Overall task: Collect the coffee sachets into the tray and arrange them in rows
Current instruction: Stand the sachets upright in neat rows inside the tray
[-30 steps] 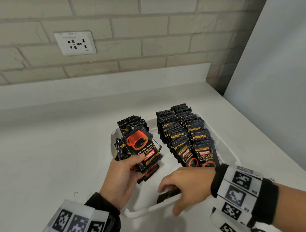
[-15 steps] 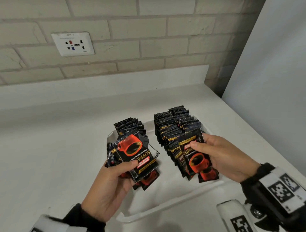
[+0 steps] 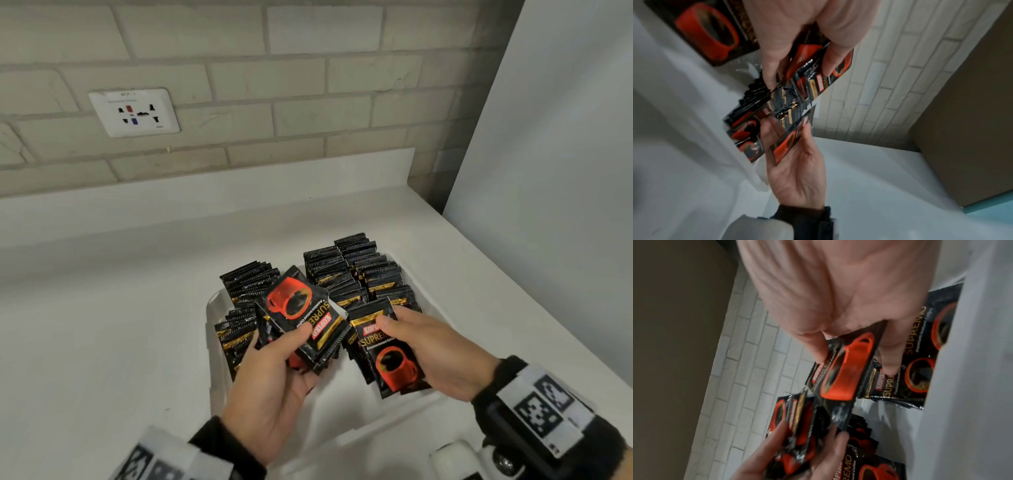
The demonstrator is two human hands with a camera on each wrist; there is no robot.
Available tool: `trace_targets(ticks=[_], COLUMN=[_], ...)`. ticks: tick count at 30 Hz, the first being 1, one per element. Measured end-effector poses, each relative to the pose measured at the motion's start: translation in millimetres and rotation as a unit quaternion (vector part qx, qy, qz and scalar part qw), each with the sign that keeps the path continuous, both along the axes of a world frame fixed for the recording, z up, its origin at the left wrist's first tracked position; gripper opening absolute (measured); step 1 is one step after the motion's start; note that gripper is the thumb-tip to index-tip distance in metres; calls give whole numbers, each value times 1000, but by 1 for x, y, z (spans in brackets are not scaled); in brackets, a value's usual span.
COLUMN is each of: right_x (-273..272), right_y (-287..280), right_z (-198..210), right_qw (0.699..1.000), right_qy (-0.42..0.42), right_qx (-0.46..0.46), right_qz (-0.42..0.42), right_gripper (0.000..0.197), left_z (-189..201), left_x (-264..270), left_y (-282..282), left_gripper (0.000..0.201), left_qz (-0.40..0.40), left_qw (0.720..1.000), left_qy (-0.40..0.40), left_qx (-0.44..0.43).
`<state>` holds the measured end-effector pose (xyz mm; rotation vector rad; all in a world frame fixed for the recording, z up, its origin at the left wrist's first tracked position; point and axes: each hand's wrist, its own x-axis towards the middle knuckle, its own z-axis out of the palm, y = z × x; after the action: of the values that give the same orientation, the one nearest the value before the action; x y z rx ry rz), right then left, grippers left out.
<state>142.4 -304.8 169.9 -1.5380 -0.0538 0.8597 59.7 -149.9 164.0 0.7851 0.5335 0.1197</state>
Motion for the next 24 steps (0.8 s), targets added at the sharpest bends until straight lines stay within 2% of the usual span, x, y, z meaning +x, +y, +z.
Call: trace_targets(ticks=[2,4,9,16,24], right_x=[1,0,-2,2,11], right_y=[2,3,8,12,11], right_z=[-2,-3,-12,-14,-15], right_qw=[1000,1000,999,999,999], right_qy=[2,-1,-16,-28,-34], right_qx=[-1,5,29,42,21], right_qz=[-14,-24,-22,1,32], right_gripper=[31,20,23,24,24], left_z=[-6,-13,-23,-20,-20], left_x=[8,16,32,41,43], left_y=[-9,-16,-31,-36,-37], left_gripper=[18,14,26,29,38], left_qz=[0,0,3,29,58], left_qw=[1000,999,998,997,994], left_qy=[19,38,50,38,55], left_qx=[6,13,48,68,72])
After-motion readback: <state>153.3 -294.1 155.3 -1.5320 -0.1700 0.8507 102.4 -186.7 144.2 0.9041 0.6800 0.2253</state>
